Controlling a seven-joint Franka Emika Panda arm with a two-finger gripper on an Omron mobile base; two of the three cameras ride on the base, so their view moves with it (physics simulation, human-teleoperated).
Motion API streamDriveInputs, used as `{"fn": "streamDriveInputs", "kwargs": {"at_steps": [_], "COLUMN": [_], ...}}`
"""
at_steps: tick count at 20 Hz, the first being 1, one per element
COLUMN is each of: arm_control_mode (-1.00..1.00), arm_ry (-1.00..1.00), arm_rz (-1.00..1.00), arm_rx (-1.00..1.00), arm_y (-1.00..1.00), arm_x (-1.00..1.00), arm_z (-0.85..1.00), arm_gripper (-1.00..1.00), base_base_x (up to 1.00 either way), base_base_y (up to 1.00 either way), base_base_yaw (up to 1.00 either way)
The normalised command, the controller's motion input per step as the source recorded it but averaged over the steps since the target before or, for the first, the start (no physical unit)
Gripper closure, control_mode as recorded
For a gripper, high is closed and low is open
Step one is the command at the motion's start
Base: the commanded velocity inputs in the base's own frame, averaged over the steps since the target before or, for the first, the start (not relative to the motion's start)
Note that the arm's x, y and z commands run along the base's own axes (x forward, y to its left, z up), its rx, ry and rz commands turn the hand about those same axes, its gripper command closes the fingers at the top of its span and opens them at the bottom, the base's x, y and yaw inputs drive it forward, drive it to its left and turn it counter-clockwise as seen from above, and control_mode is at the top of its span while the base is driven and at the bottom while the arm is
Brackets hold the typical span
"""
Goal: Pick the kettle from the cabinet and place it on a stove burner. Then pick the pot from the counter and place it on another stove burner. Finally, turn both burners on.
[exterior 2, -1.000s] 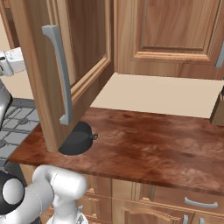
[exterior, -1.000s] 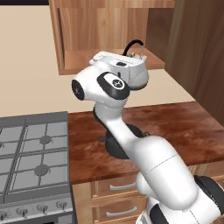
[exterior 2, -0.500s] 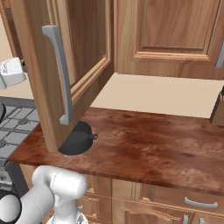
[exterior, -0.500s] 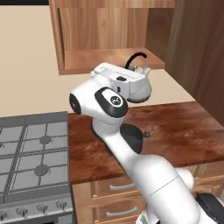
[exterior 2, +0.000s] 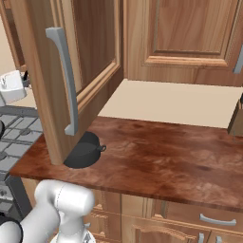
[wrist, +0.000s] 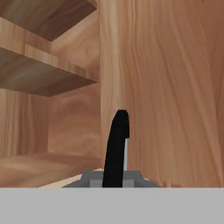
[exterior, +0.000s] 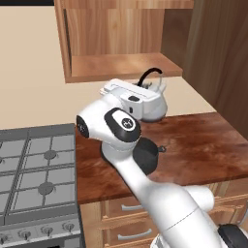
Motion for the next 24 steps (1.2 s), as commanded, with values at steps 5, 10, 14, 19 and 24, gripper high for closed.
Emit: {"fn": "streamDriveInputs", "kwargs": {"at_steps": [5,10,14,19,24], "arm_control_mode": [-1.00,-1.00,-1.00,-1.00,-1.00], "arm_ry": [0.00,0.00,0.00,0.01,0.00], "arm_rz": [0.00,-0.02,-0.02,0.00,0.00], "arm_rx": [0.02,0.02,0.01,0.00,0.00], "arm_y": [0.02,0.11,0.11,0.04,0.01], "arm_x": [-0.40,-0.42,-0.27,0.00,0.00], "arm_z": [-0.15,-0.09,-0.10,0.00,0.00], "arm_gripper": [1.00,1.00,1.00,1.00,1.00], "base_base_x": [0.00,0.00,0.00,0.00,0.00], "base_base_y": [0.00,0.00,0.00,0.00,0.00], "base_base_yaw": [0.00,0.00,0.00,0.00,0.00]}}
